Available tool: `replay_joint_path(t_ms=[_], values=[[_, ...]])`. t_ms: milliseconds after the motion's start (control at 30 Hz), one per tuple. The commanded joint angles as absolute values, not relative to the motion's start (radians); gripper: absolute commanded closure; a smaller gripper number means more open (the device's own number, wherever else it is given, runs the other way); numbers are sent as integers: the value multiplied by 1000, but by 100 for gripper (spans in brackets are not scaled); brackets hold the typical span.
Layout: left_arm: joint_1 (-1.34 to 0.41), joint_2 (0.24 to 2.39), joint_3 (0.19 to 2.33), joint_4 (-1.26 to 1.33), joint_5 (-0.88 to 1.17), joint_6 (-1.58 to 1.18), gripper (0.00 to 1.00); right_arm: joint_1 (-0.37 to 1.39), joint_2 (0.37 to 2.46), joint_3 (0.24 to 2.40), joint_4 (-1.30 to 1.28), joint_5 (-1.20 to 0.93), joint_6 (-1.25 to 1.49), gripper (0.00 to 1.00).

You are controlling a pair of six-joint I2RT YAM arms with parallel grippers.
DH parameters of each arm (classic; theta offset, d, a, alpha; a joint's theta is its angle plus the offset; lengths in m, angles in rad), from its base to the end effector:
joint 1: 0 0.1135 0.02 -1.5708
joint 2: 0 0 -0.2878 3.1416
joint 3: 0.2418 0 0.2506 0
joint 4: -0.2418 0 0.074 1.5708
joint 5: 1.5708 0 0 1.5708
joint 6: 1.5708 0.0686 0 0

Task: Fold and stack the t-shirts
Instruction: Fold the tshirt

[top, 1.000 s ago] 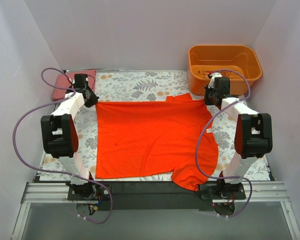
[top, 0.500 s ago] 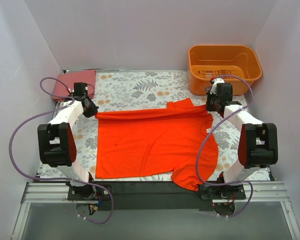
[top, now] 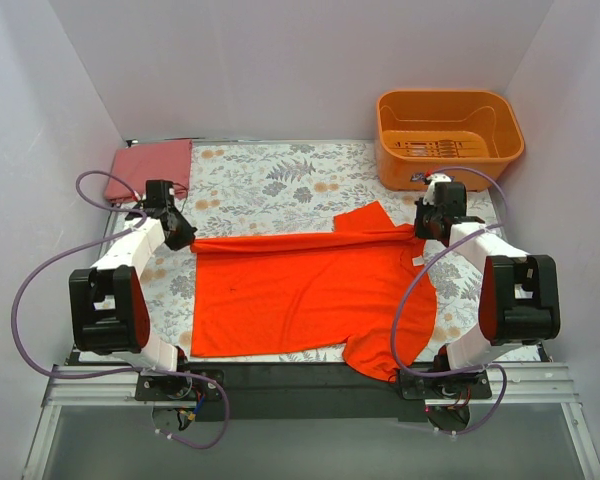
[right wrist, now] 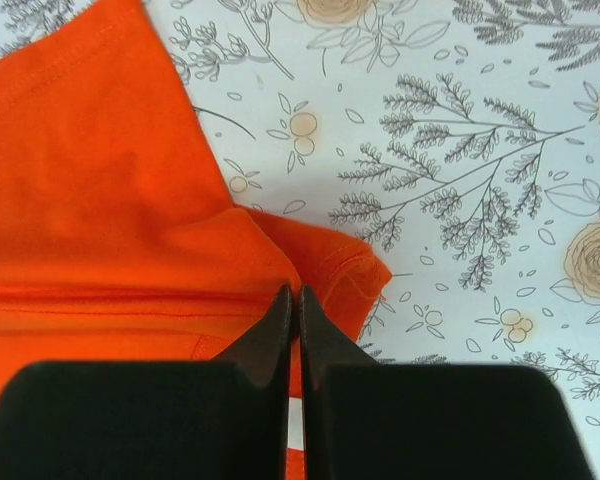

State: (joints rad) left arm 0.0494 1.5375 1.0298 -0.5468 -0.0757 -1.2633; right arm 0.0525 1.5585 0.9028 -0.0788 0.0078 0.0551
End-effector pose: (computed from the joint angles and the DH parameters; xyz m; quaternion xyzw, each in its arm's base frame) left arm 0.3219 0.0211 0.2114 -0.5972 0.7595 -0.1155 0.2304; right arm 0.3513 0.0179 0.2049 0.0028 0.9138 0.0183 0.4057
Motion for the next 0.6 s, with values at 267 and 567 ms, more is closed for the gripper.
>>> replay_joint_path(t_ms=[267, 567], values=[[61, 1425, 974, -560, -80, -1273, 100, 17, 1465, 862, -75, 37, 72, 99], [61, 1416, 896, -545, -66, -1281, 100, 17, 1460, 824, -78, 40, 81, 99]])
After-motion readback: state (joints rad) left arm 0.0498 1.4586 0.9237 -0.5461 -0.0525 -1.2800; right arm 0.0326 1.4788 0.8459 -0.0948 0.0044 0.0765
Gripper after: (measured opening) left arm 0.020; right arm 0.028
